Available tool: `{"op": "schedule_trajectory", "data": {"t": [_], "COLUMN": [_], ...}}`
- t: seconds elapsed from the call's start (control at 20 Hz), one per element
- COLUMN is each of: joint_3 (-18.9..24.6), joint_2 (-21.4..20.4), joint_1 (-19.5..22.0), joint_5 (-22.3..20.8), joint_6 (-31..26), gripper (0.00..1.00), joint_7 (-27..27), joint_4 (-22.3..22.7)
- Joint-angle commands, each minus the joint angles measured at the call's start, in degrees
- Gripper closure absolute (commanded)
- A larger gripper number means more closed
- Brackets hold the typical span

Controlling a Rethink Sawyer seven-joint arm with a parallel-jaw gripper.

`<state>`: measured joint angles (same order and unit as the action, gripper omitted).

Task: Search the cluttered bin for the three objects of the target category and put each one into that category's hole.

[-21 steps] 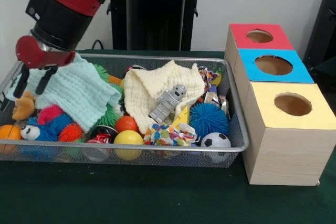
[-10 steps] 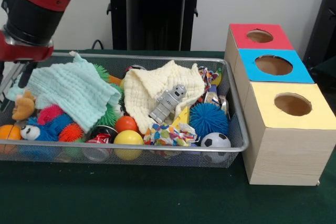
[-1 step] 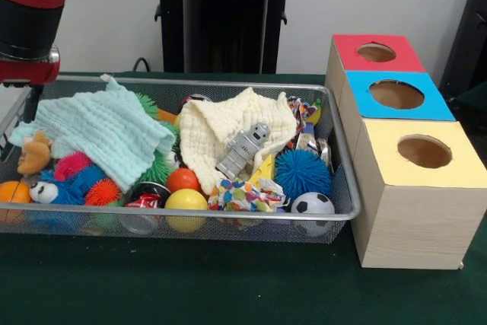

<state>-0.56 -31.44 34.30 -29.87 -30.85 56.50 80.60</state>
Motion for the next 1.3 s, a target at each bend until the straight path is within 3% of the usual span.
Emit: {"op": "schedule_trajectory", "data": {"t": [0.05,0.85,1.3], "joint_3": [11.33,15.63,9.92], "joint_2": [-0.44,-2.87,0.82], "joint_1": [2.56,4.56,1.12], "joint_5": [2.82,1.57,-2.91], "joint_6": [-2.32,0.41,-2.4], "gripper": [0.0,0.0,0.0], "joint_7": [-2.64,-0.7,1.59], "joint_4": [6.41,8.93,2.13]}}
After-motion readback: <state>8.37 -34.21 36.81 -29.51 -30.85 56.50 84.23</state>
